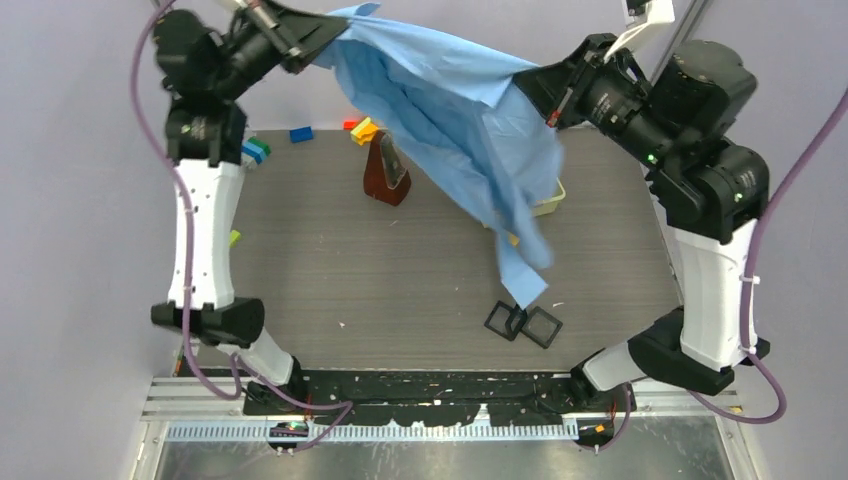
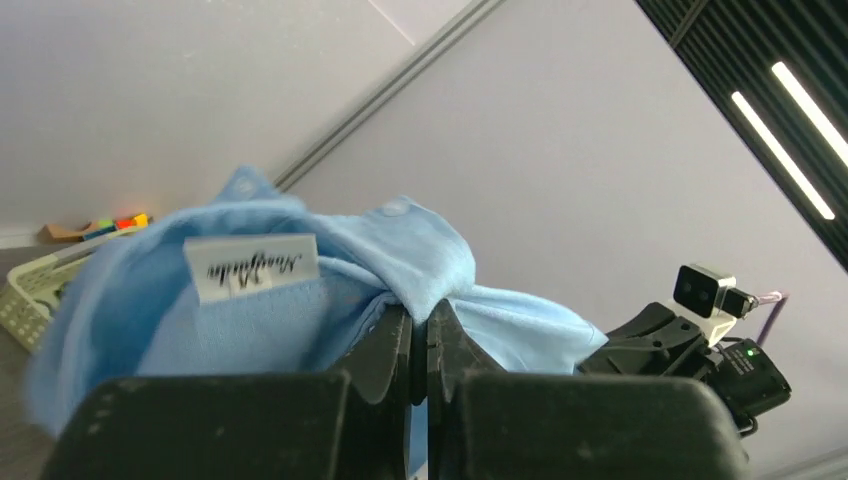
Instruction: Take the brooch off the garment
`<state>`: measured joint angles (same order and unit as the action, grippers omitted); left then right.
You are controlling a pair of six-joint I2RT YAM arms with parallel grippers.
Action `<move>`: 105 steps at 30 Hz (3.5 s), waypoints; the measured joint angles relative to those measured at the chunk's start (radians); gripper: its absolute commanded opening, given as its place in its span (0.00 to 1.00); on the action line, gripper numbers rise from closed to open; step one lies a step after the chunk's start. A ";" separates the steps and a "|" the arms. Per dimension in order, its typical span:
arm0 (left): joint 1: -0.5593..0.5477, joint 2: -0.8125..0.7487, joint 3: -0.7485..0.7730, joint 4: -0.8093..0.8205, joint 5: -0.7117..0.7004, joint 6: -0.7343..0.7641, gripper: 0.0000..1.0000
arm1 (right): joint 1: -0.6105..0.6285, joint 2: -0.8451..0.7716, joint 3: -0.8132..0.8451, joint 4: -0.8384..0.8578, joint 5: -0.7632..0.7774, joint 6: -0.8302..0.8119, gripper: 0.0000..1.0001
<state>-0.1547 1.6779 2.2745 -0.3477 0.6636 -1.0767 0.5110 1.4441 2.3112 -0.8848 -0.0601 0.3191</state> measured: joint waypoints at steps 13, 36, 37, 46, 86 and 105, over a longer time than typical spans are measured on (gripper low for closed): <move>0.315 -0.307 -1.115 0.173 0.112 0.059 0.00 | 0.387 0.136 -0.853 0.208 -0.091 0.092 0.03; 0.325 -0.880 -1.823 -0.082 -0.564 0.298 1.00 | 0.488 0.069 -1.169 0.420 0.191 0.261 0.66; 0.325 -0.890 -1.823 -0.089 -0.576 0.301 0.99 | 0.485 0.087 -1.169 0.430 0.180 0.268 0.60; 0.311 -0.945 -1.746 -0.084 -0.408 0.433 0.72 | 0.564 0.363 -1.202 0.570 0.089 0.340 0.34; -0.407 -0.582 -1.694 -0.059 -0.447 0.551 0.56 | 0.566 -0.192 -1.355 -0.245 0.636 0.923 0.77; -0.408 -0.580 -1.795 -0.031 -0.383 0.434 0.10 | 0.387 -0.180 -1.466 -0.141 0.611 0.867 0.13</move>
<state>-0.5629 1.0977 0.4797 -0.3786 0.2810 -0.6426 0.8982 1.2636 0.8452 -1.0260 0.5507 1.1866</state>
